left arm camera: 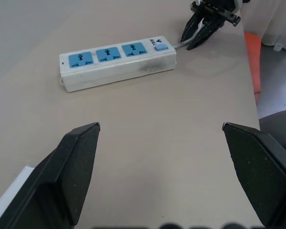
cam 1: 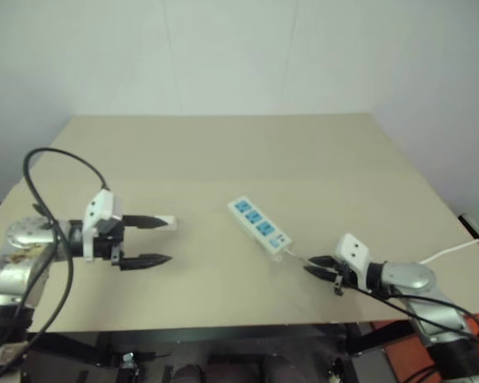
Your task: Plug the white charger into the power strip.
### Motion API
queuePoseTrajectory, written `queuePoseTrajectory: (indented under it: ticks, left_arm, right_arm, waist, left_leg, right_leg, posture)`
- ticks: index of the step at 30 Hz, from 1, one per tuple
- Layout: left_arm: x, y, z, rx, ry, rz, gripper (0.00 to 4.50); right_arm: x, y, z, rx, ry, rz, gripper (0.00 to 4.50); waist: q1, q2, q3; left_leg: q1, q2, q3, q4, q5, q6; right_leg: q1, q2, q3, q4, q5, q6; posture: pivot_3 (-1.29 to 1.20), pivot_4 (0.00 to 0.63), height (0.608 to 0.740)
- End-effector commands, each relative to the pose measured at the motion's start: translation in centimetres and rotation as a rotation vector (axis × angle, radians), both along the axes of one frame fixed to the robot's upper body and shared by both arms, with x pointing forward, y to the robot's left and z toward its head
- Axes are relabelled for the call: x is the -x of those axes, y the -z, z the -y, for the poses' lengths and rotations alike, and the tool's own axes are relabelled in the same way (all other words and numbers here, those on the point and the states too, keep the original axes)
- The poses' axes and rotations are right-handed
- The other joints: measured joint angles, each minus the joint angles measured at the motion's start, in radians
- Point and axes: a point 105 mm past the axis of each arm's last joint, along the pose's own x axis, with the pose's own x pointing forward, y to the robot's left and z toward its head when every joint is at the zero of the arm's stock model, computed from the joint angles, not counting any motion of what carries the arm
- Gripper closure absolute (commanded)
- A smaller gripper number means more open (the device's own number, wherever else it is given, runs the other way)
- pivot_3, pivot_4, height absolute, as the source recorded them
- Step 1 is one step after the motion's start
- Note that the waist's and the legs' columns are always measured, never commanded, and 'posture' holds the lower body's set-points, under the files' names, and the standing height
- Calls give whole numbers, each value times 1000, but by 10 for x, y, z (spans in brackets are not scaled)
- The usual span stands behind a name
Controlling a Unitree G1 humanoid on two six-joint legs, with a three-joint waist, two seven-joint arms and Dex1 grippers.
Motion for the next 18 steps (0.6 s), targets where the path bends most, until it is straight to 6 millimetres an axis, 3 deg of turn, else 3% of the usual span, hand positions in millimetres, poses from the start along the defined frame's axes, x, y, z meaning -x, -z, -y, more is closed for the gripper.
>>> queuePoseTrajectory:
  ticks: [1,6,7,13,18]
  left_arm:
    - [-3,-7,3,-6,17,36,0]
    - [-4,-8,3,-8,18,39,0]
    - [-4,-7,2,-8,17,39,0]
    - [-6,-7,3,-10,17,46,0]
    - [-8,-9,5,-5,20,56,0]
  right_arm:
    - [-1,-12,-9,-47,34,70,1815]
    - [-5,-30,-24,-216,130,150,157]
    - [-4,-33,-30,-252,141,164,44]
    - [-11,-38,-44,-346,251,219,44]
    - [-9,-39,-54,-421,247,191,44]
  waist:
    - [0,0,0]
    - [1,0,0]
    - [1,0,0]
    - [4,0,0]
    - [5,0,0]
  left_leg:
    - [0,0,0,0,0,0]
    - [-6,0,0,-1,0,0]
    - [-7,0,0,-1,0,0]
    - [-8,0,0,-1,0,0]
    - [-8,0,0,-1,0,0]
  right_leg:
    - [0,0,0,0,0,0]
    - [-5,0,1,0,0,0]
    - [-6,0,1,0,0,0]
    - [-6,0,0,-1,0,0]
    - [-6,0,0,0,0,0]
  posture:
    - [0,150,740]
    - [0,150,740]
    - [0,150,740]
    - [0,150,740]
    - [0,150,740]
